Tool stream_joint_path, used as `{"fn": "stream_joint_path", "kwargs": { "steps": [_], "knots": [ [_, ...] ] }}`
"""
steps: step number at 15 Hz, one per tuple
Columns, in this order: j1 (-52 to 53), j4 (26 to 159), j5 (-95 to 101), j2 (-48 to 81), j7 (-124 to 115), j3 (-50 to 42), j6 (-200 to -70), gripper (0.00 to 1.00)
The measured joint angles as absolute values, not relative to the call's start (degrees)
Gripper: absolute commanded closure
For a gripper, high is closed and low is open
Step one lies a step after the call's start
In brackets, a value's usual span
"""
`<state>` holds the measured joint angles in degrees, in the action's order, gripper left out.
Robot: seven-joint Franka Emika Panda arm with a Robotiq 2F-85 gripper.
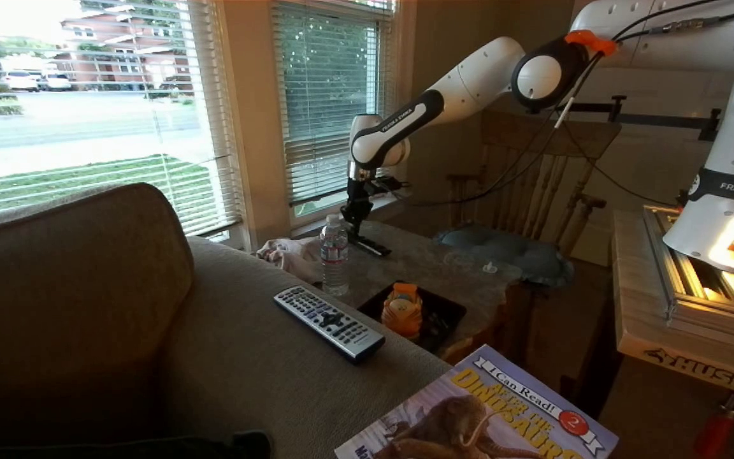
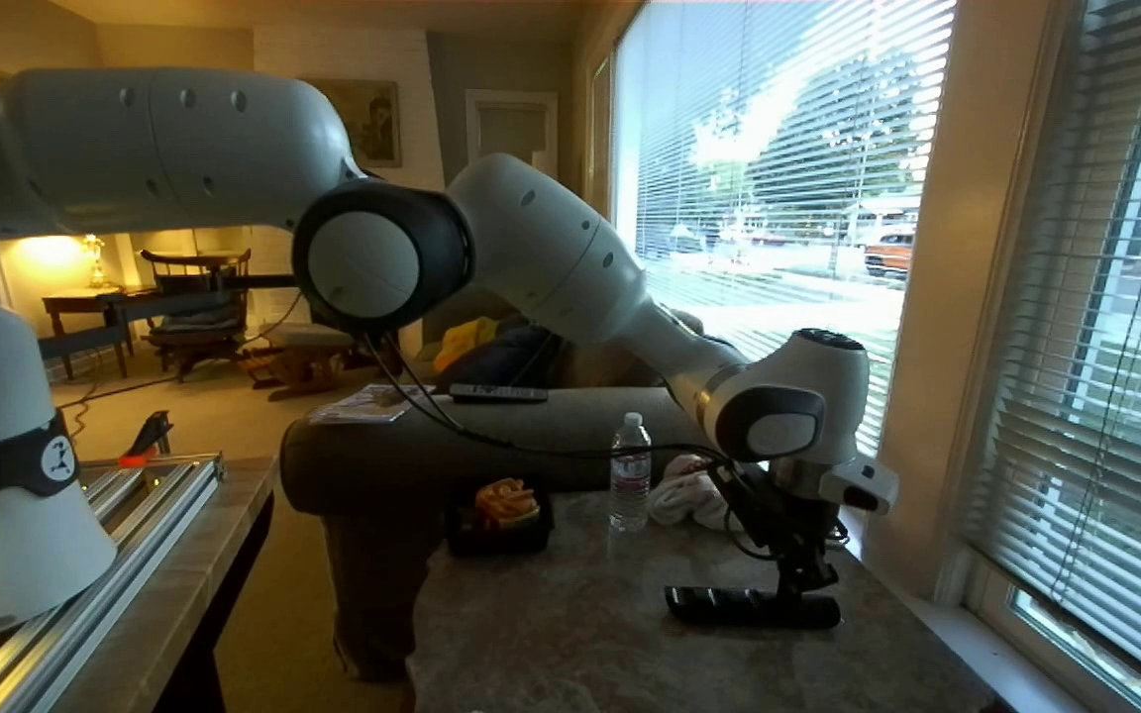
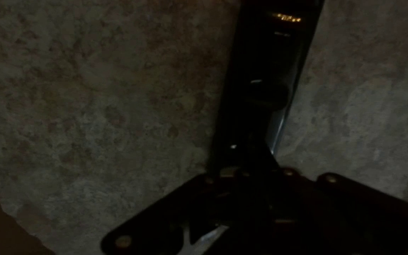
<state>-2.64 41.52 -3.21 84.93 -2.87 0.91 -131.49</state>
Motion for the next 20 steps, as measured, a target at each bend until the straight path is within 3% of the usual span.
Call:
{"fn": "stream_joint_path", "kwargs": {
  "steps": [9,10,11,20],
  "knots": [
    [-2.4,41.3,-3.2,85.0,-1.6,0.9,-131.6,1.00],
    [-2.2,40.9,-3.1,84.9,-1.3,0.9,-131.6,0.91],
    [-2.0,40.4,-2.9,84.9,-1.1,0.7,-131.5,0.73],
    [-0.1,33.1,-2.5,84.9,-2.6,0.1,-126.7,0.12]
  ]
}}
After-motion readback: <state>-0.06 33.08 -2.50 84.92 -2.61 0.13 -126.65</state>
